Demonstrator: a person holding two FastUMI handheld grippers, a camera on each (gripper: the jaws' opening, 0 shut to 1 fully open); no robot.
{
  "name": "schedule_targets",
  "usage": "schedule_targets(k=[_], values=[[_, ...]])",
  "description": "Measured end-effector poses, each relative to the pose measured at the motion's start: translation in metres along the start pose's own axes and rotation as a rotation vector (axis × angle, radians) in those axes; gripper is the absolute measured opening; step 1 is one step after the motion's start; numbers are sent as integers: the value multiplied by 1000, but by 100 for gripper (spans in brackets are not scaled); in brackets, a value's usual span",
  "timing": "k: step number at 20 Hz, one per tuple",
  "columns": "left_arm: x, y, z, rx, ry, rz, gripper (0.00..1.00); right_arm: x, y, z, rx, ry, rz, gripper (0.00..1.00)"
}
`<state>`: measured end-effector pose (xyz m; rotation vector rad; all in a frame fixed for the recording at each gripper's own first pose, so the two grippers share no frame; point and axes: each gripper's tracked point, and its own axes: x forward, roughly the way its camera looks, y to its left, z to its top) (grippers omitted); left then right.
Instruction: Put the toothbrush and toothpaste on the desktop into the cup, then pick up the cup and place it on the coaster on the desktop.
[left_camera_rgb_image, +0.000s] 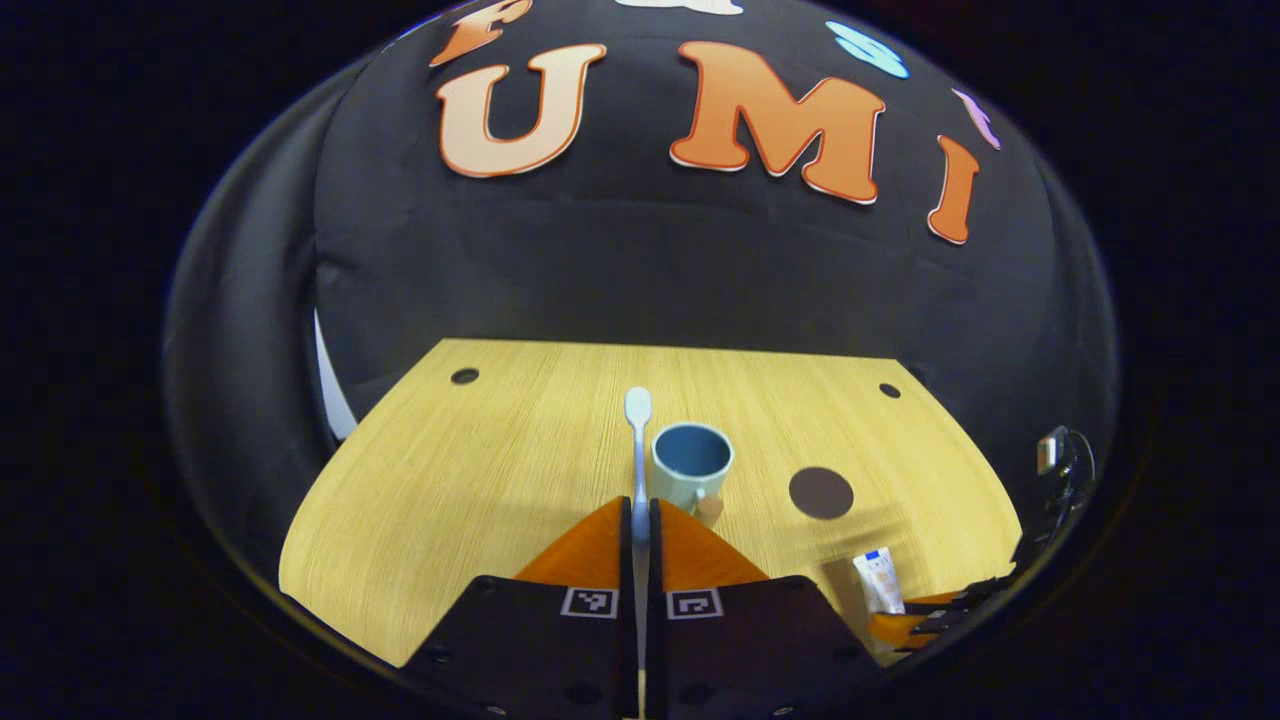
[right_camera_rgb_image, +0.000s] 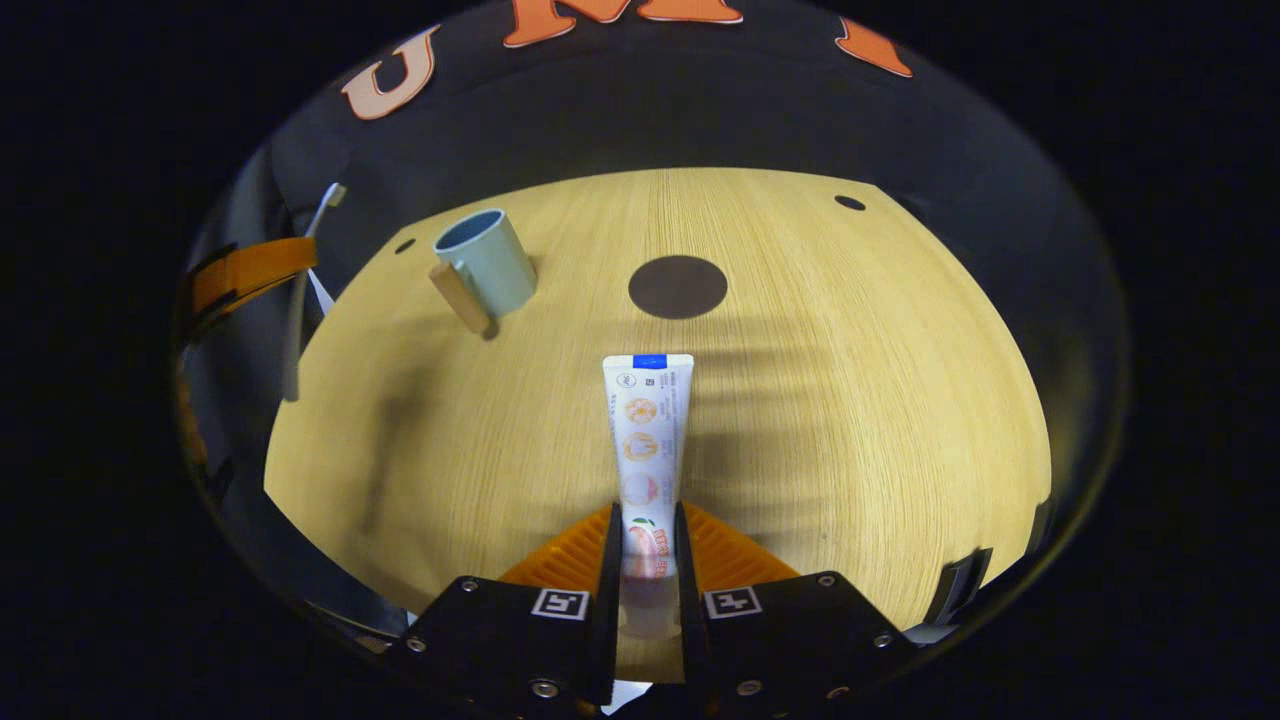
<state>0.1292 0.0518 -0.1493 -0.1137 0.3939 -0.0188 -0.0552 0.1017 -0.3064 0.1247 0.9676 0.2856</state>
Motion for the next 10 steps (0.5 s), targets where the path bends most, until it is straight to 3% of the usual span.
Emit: schedule_targets(k=[10], values=[[99, -35, 76, 66, -253, -57, 3, -48, -20, 3, 87, -57, -100, 28]])
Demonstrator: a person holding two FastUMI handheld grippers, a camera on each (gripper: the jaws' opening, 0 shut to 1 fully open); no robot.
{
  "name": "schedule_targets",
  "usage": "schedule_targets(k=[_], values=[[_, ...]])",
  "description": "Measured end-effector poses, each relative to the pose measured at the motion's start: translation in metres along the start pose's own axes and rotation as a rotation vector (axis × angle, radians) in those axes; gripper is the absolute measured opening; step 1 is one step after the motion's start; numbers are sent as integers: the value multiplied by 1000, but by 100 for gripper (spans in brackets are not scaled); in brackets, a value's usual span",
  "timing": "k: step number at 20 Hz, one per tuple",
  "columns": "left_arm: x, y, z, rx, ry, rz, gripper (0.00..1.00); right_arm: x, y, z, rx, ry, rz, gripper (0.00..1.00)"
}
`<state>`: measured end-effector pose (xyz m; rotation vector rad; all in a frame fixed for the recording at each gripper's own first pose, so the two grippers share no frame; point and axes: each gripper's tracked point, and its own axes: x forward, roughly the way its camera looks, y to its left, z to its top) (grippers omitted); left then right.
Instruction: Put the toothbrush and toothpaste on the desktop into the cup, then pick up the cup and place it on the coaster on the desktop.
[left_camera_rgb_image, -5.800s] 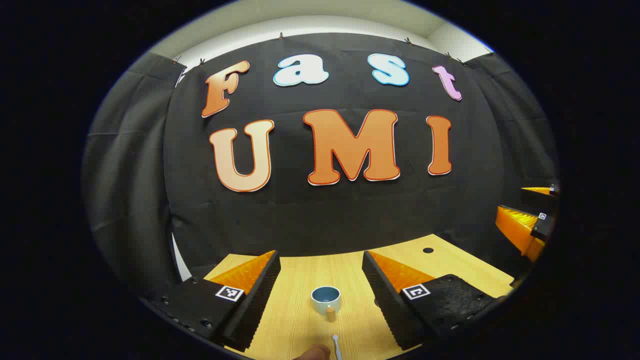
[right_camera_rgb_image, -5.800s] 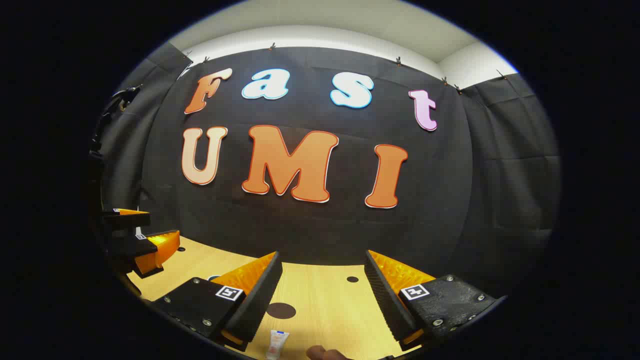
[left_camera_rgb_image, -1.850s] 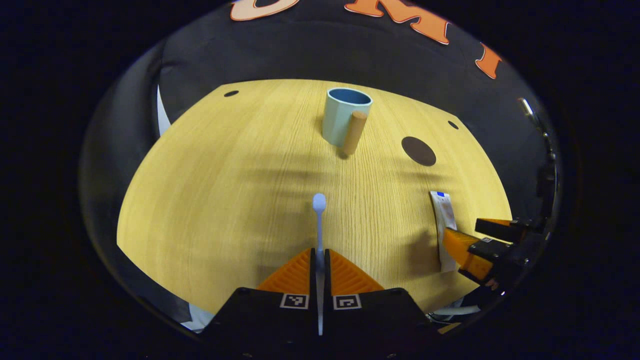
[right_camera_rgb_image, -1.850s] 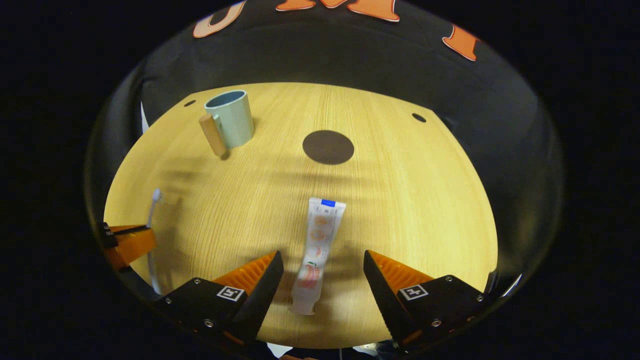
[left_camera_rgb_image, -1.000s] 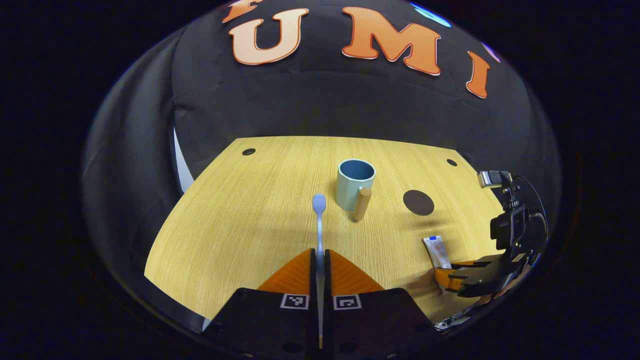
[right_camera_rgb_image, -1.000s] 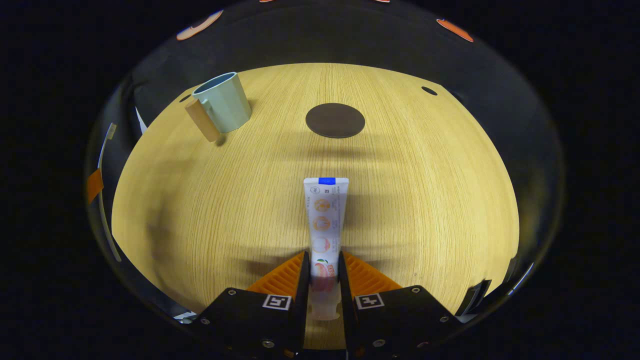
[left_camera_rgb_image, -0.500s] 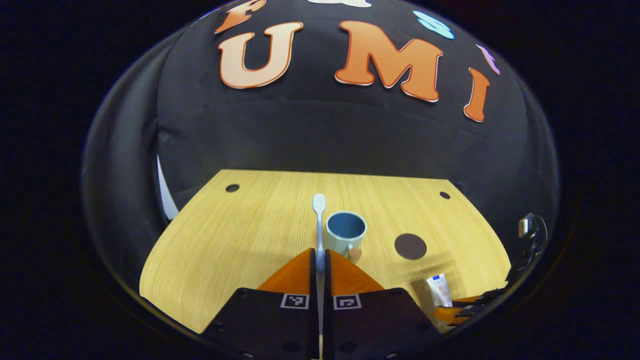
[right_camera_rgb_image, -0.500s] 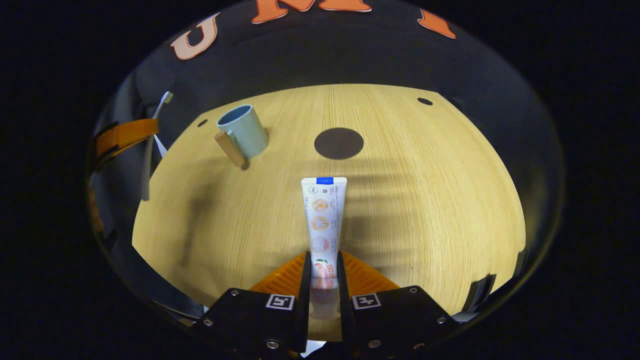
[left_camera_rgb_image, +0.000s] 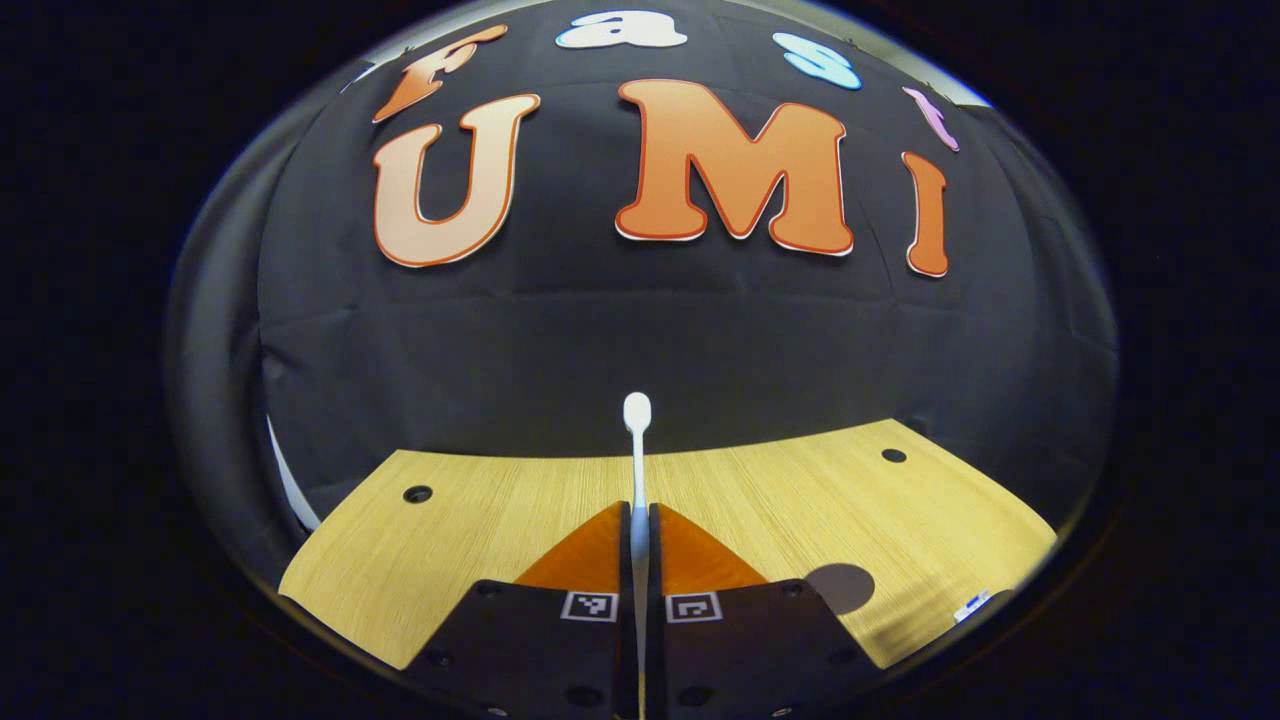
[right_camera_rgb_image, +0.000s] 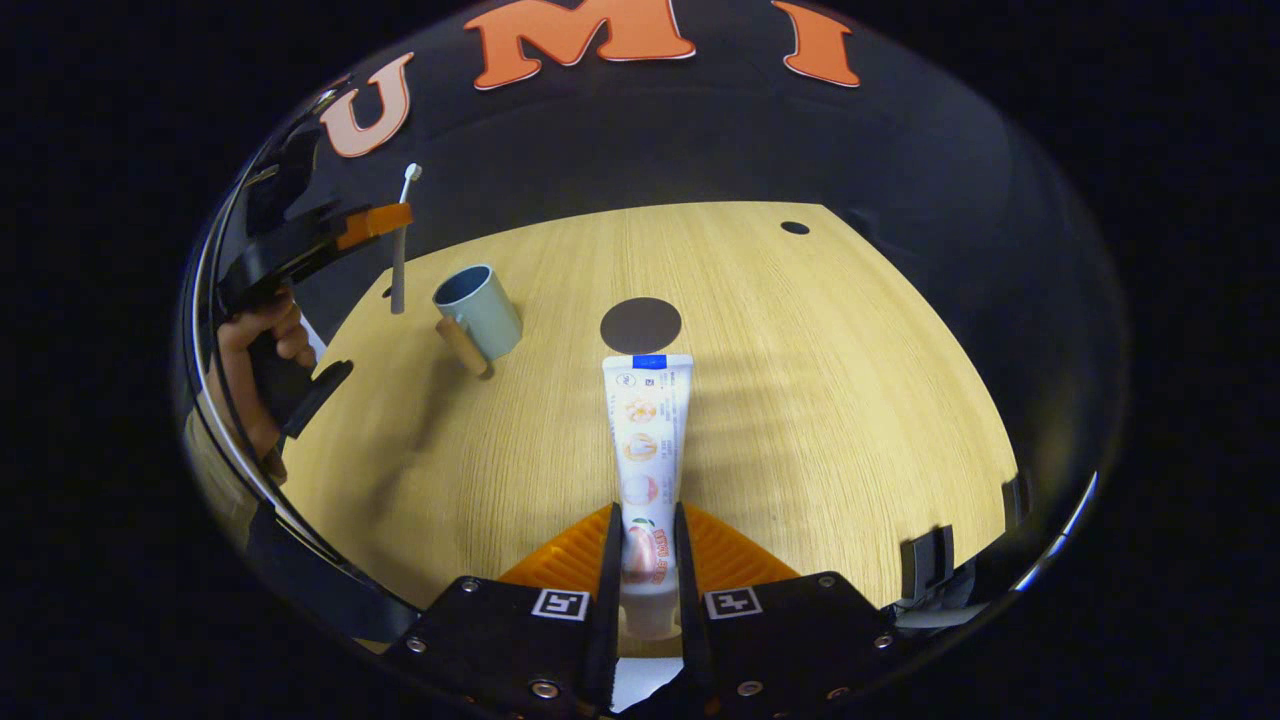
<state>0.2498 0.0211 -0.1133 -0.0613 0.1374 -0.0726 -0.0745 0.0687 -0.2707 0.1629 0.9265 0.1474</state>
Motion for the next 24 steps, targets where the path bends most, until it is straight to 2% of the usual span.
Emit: schedule_targets(k=[5, 10, 15, 22, 24], values=[[37, -7, -6, -7, -33, 2, 3, -1, -13, -15, 26, 42, -63, 27], [52, -12, -30, -15, 10, 5, 5, 1, -29, -18, 28, 48, -100, 28], [53, -13, -48, 16, 38, 18, 5, 6, -28, -15, 15, 60, -89, 28], [48, -11, -58, -8, 83, 19, 10, 10, -22, -7, -15, 57, -73, 28], [45, -11, -63, -26, 99, 19, 27, 10, -21, -6, -24, 55, -69, 28]])
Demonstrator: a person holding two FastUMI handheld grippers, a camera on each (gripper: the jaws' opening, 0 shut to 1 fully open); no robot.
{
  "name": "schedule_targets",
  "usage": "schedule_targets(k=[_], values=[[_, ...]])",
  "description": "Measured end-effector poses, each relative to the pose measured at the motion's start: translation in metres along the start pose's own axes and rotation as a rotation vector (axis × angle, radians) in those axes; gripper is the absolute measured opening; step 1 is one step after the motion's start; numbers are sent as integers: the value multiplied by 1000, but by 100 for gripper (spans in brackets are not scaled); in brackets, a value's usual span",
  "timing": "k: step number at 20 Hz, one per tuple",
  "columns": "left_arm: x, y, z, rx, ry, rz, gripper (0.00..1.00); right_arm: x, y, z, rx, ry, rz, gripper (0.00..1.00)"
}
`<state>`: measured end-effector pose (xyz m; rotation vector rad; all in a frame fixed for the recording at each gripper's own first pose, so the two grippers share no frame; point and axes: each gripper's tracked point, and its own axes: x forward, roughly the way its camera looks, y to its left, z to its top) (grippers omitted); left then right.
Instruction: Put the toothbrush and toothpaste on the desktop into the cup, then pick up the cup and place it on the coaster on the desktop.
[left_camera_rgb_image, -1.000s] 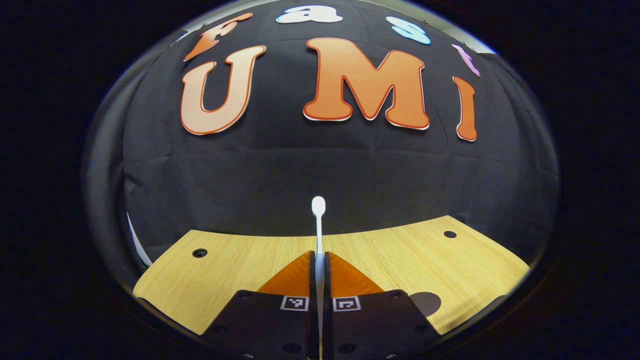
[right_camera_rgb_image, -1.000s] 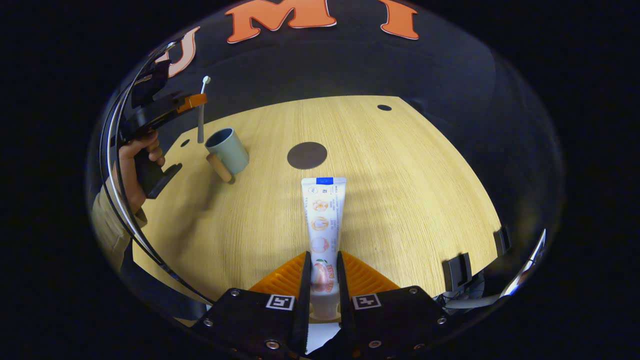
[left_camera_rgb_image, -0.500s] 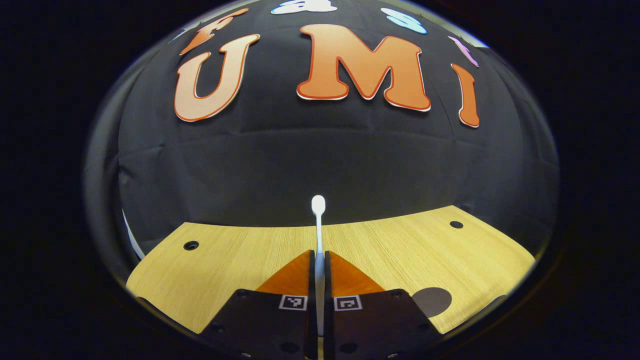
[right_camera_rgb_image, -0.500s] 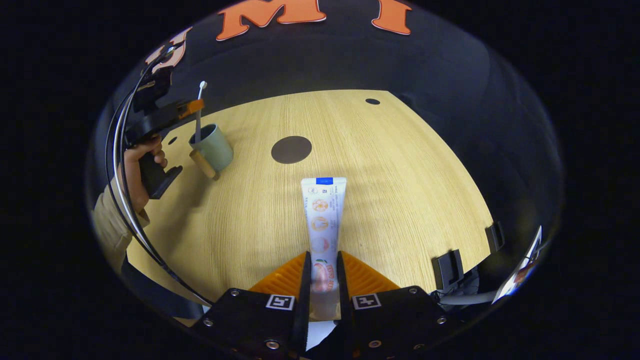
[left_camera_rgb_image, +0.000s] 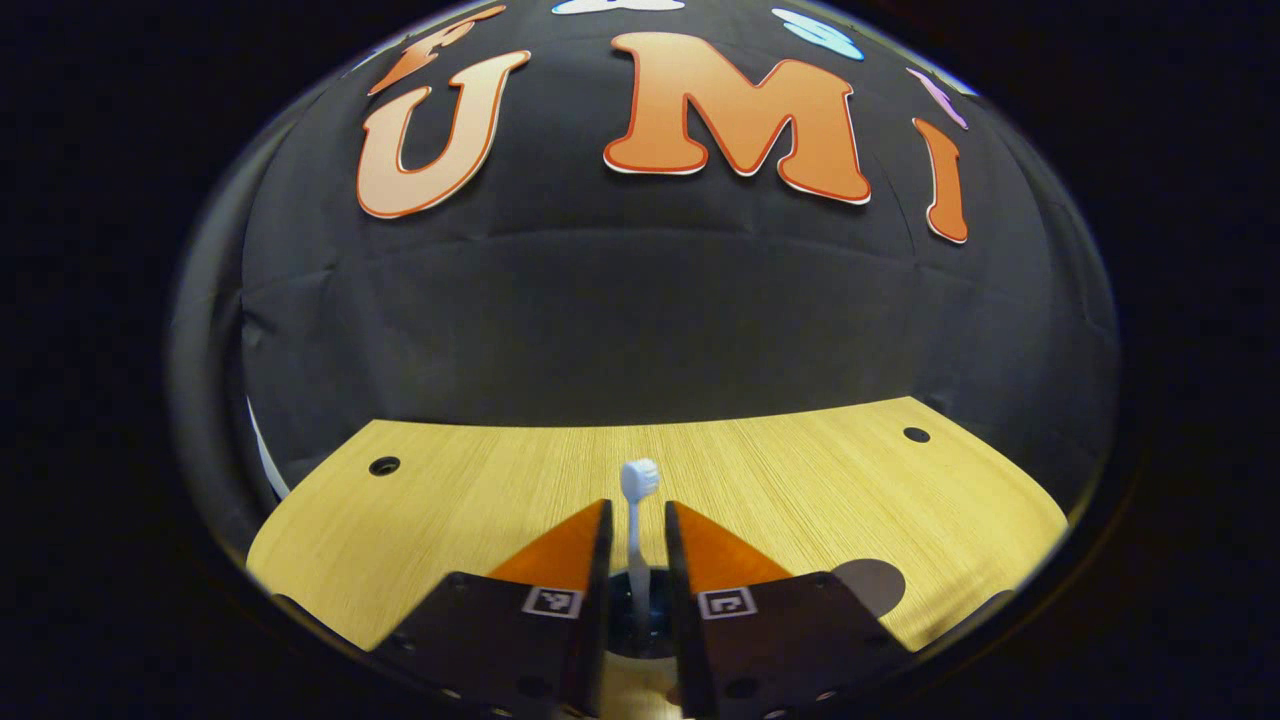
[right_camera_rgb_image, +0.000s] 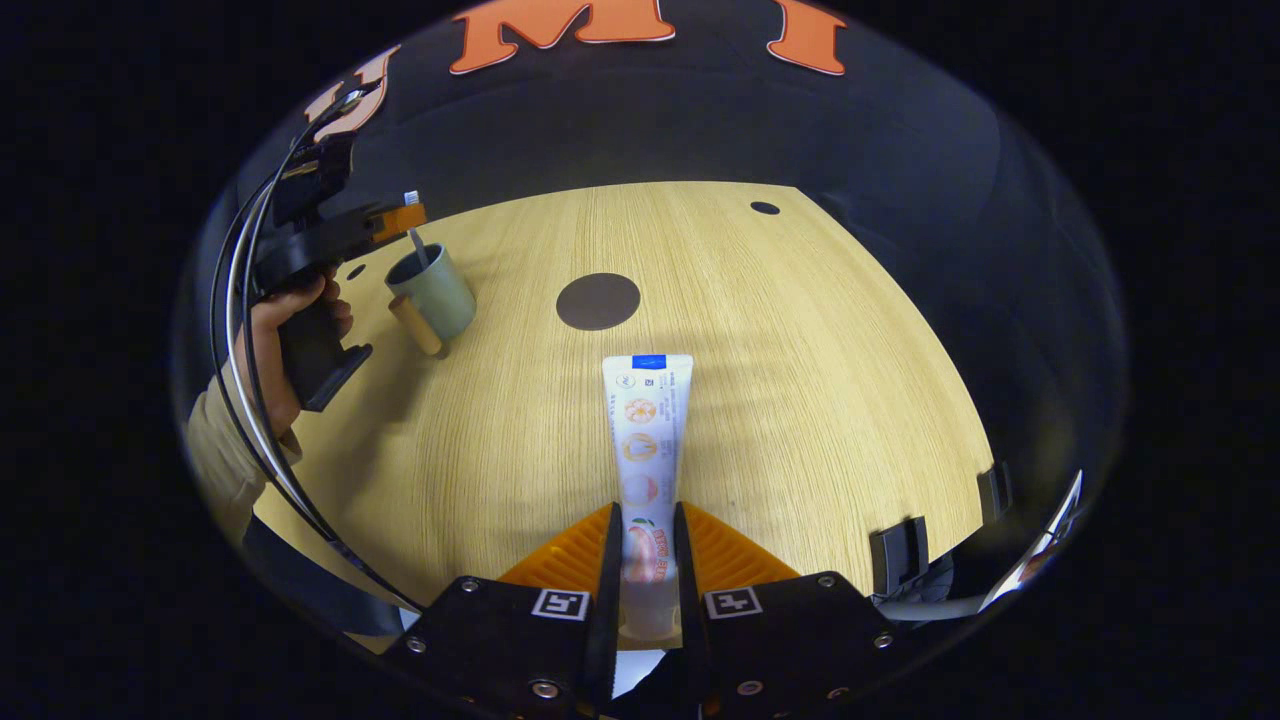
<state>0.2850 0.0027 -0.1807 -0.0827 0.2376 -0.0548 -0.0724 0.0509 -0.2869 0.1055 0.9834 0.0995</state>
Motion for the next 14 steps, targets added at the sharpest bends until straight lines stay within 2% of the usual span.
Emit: schedule_targets(k=[1, 2, 3, 4, 6, 7, 8, 9, 10, 11, 14], values=[[-3, 4, -2, -4, 8, 13, 38, 0, 1, 2, -4, -2, 3, 28], [-9, 6, -3, -6, 16, 21, 40, 1, 2, 2, -6, -7, 5, 28], [-12, 10, -4, -11, 19, 34, 50, 0, 2, 6, -9, -14, 8, 28], [-16, 15, -2, -19, 18, 41, 55, 0, 5, 10, -12, -23, 14, 28], [-28, 14, -1, -43, 17, 22, 76, -1, 11, 20, -20, -40, 24, 28], [-33, 19, -2, -51, 17, 29, 88, -1, 14, 26, -22, -51, 33, 23], [-44, 25, 0, -53, 16, 41, 100, 0, 18, 29, -23, -63, 42, 28], [-51, 32, 3, -54, 12, 48, 100, 0, 21, 36, -25, -75, 46, 28], [-60, 37, 6, -54, 8, 55, 100, 1, 26, 46, -26, -90, 49, 23], [-70, 43, 7, -51, 3, 63, 100, 1, 31, 56, -20, -108, 57, 28], [-105, 61, 14, -36, 2, 85, 100, 7, 56, 83, -3, -147, 100, 28]])
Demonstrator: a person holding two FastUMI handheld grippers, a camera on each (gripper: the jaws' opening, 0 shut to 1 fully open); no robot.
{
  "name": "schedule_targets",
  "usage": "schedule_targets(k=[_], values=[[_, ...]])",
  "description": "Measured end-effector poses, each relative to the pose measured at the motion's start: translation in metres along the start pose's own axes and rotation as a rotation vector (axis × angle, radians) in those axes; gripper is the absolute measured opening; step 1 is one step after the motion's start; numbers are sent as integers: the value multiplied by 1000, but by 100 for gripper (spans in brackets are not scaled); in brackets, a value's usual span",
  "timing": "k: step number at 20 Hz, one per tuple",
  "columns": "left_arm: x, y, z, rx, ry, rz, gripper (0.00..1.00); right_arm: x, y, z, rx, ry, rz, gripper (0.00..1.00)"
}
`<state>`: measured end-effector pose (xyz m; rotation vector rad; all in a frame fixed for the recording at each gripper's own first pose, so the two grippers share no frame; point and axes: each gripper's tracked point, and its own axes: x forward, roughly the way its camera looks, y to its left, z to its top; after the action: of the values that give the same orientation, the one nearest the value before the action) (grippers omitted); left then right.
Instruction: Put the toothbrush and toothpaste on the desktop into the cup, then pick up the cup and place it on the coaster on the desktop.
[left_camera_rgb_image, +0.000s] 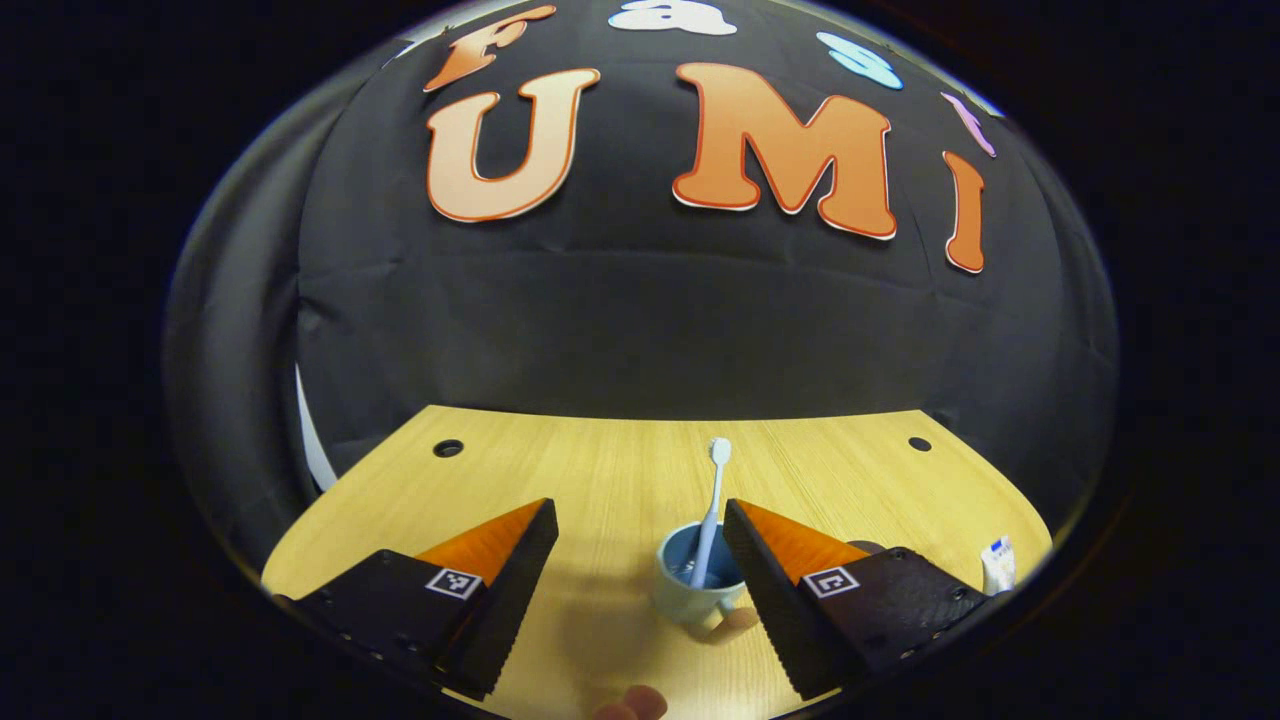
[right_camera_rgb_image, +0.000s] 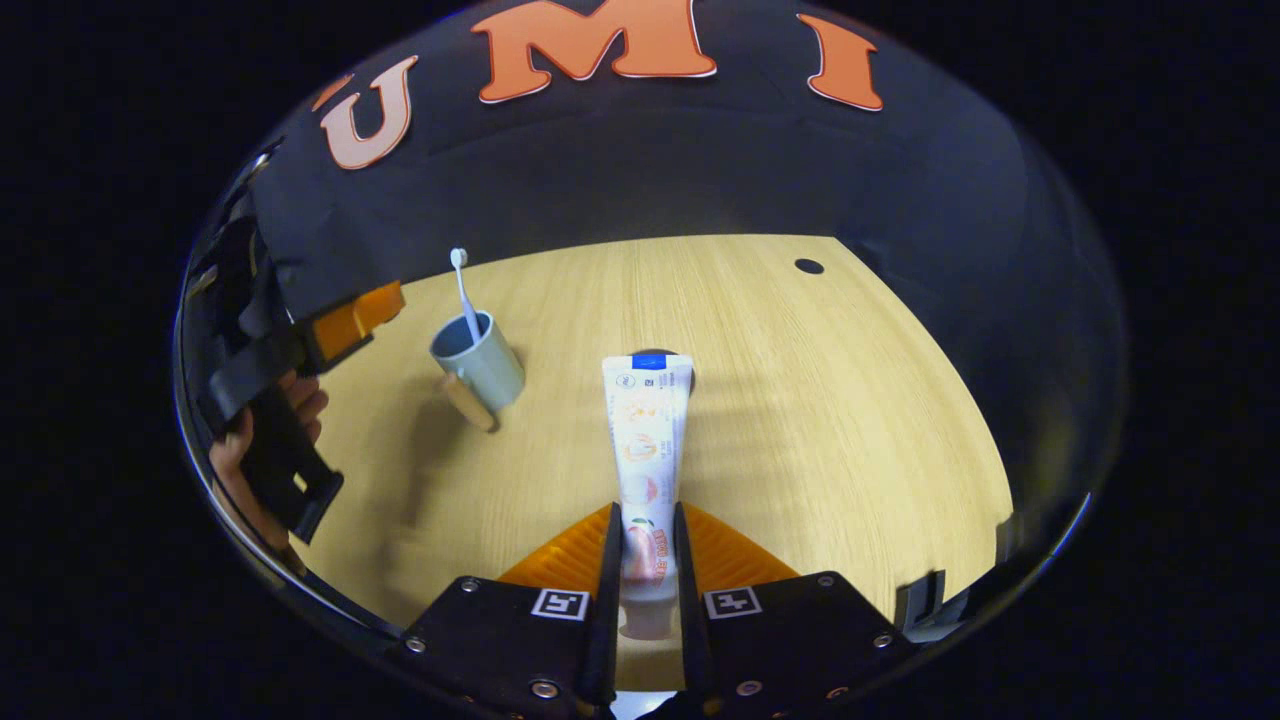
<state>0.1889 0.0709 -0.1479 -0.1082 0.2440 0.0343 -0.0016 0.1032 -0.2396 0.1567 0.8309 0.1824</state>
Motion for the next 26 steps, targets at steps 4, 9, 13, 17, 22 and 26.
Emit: schedule_targets(k=[4, 9, 13, 17, 22, 26], values=[[-44, 31, 3, 35, 18, 47, 100, 19, 40, 40, -14, -68, 54, 28], [-96, 52, 20, 44, -11, 53, 100, 37, 88, 91, -32, -168, 105, 28], [-124, 67, 31, -19, -19, 67, 100, 52, 128, 126, -20, -240, 148, 28], [-135, 78, 39, -39, -31, 94, 100, 77, 156, 151, 14, -282, 168, 28], [-130, 79, 29, -26, -11, 91, 100, 99, 181, 173, -1, -350, 173, 28], [-123, 85, 14, -8, 24, 103, 100, 105, 195, 172, 3, -354, 191, 24]])
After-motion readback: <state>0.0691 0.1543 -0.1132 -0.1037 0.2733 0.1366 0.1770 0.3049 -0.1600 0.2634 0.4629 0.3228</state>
